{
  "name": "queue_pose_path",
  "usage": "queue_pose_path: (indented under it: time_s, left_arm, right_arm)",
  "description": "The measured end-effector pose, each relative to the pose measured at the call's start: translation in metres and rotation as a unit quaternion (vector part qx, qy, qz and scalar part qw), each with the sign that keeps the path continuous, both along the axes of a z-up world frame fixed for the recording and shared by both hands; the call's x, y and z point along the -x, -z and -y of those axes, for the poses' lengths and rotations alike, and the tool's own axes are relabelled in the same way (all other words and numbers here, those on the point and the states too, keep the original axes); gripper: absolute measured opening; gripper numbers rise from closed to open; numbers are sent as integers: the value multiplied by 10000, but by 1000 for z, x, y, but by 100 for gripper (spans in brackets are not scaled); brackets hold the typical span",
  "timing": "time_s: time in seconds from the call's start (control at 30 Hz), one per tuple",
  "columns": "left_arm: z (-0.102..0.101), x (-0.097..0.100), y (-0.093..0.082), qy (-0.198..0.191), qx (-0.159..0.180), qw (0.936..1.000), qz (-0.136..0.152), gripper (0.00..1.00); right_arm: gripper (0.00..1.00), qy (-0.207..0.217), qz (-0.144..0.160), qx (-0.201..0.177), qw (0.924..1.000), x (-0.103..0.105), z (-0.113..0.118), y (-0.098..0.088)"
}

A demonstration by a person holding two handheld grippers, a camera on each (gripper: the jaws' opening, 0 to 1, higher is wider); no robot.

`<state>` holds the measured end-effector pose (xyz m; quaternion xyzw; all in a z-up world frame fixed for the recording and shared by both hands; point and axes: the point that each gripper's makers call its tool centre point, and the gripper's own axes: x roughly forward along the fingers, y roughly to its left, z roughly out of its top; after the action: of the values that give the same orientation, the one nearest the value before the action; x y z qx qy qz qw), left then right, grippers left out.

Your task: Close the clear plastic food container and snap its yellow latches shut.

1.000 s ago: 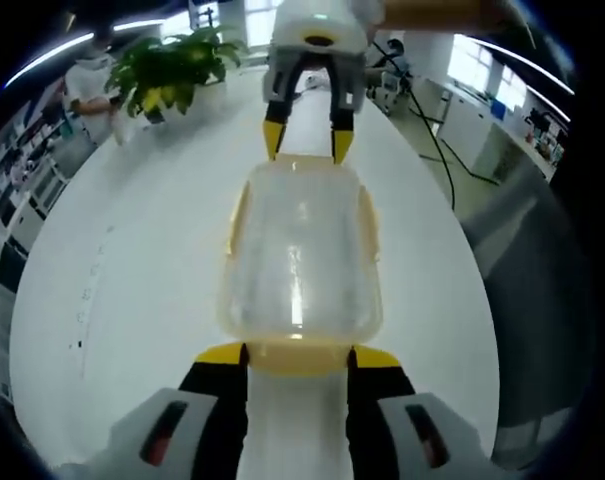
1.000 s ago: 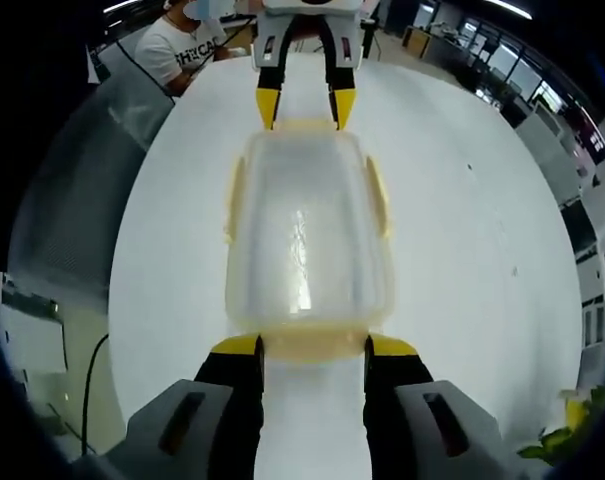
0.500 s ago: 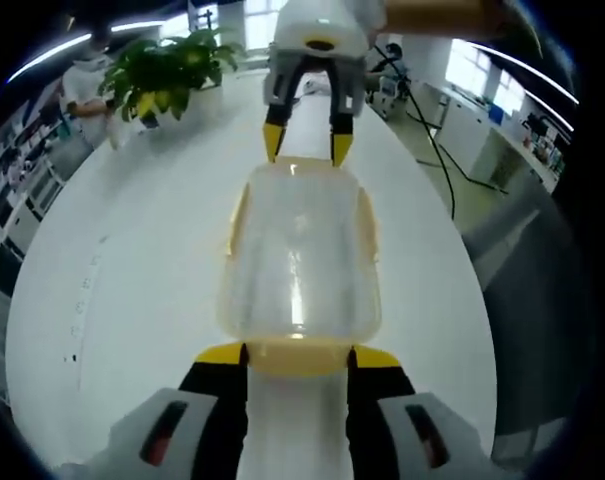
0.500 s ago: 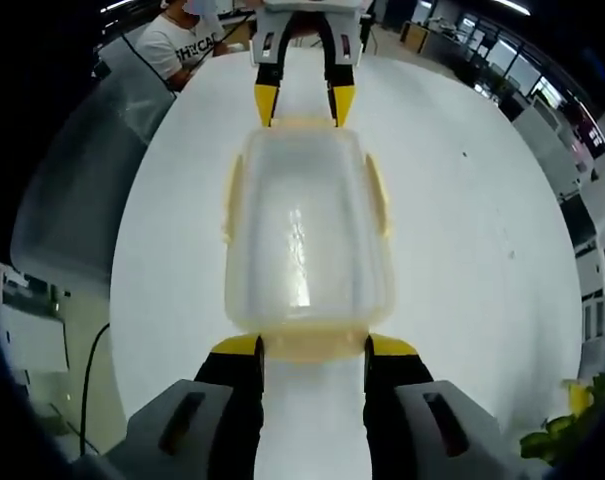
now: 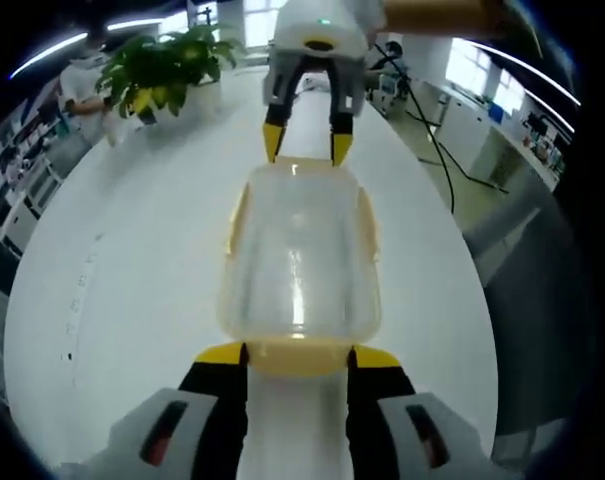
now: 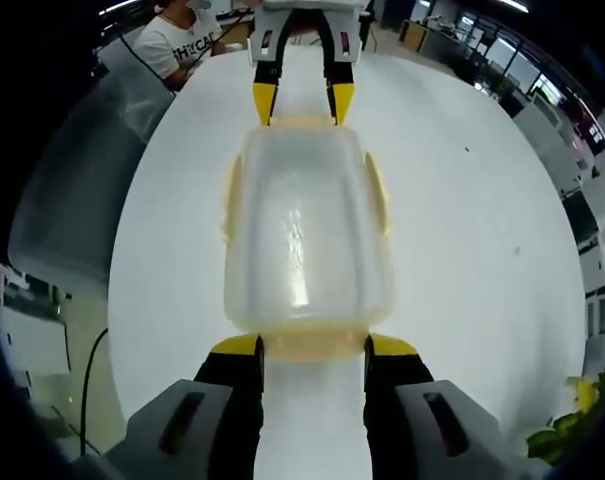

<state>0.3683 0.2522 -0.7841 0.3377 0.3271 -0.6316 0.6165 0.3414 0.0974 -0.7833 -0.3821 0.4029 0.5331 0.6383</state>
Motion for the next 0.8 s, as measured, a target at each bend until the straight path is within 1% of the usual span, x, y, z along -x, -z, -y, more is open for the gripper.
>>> queue_pose_path:
  time_s: [0.17,0.47,0.6,0.7,0.8]
  left_arm:
    - [0,-1,0,18,9,10000,-15,33]
    - [1,0,3,85,-111,9999,20,33]
    - [1,0,4,88,-226,9997,6,34]
    - [1,1,5,120,-309,9994,31,34]
    - [0,0,5,108,-354,9993,18,34]
  right_arm:
    - [36,30,-59,-62,10000,0,0,2]
    - [36,13,-86,17,10000,0,0,3]
    - [37,26,-206,101,9997,2,-1,4]
    - [37,-136,-139,232,9995,3,-1,4]
    - [37,-135,-117,335,9993,3,-1,6]
